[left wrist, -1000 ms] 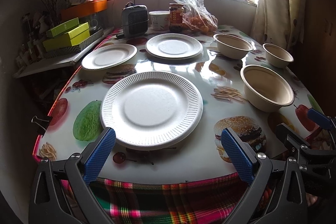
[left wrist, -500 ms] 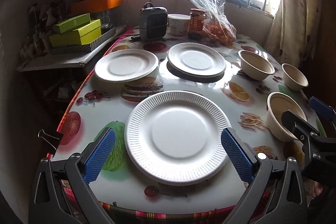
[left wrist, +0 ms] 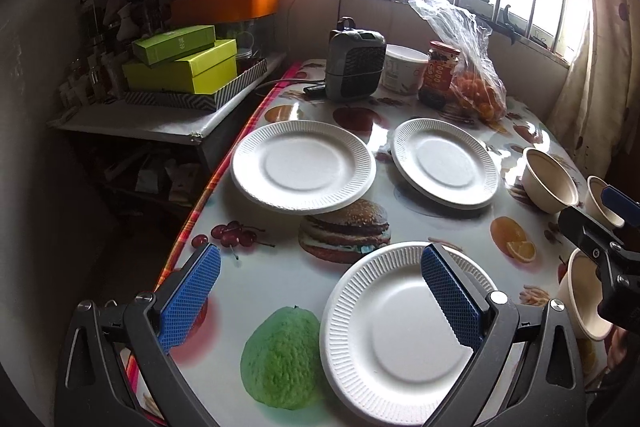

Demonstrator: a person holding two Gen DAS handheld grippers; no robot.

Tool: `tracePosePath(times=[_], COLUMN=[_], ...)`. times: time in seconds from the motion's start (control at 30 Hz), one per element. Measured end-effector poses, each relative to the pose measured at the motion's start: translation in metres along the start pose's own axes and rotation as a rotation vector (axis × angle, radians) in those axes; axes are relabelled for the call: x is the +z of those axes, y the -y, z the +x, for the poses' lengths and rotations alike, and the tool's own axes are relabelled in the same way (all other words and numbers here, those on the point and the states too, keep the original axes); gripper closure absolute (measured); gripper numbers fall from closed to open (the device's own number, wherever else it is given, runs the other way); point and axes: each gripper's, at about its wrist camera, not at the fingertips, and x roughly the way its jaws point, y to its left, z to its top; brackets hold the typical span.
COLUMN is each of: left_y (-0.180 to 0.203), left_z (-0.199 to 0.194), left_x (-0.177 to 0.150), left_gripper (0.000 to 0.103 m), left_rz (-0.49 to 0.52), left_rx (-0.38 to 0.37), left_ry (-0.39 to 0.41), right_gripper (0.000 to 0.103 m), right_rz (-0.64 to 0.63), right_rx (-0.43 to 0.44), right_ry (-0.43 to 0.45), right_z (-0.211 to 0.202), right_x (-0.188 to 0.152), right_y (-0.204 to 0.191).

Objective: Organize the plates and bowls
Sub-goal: 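Move the left gripper toward the large white paper plate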

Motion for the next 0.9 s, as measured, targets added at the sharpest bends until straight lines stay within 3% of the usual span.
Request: tracePosePath(times=[0.13, 0.4, 0.53, 0.9], left_y=[-0.014, -0.046, -0.058, -0.086], left_z=[0.012, 0.045, 0.063, 0.105], left_x=[0.016, 0.041, 0.051, 0.063], left_gripper=[0.002, 0.002, 0.002, 0.005], left_rz=[-0.018, -0.058, -0.065, -0.154], left_rx=[0.024, 0.062, 0.078, 0.017], left_ry=[-0.002, -0.026, -0.046, -0.126], right_gripper=[0.000, 0.001, 0.001, 0.008], right_rz=[-0.020, -0.086, -0.090, -0.129], right_rx=[0.019, 0.175, 0.203, 0.229], right_ry=[-0.018, -0.061, -0.105, -0.210], right_z=[0.018, 0.063, 0.093, 0.158], right_x=[0.016, 0.051, 0.065, 0.093], right_y=[-0.006, -0.022, -0.026, -0.041])
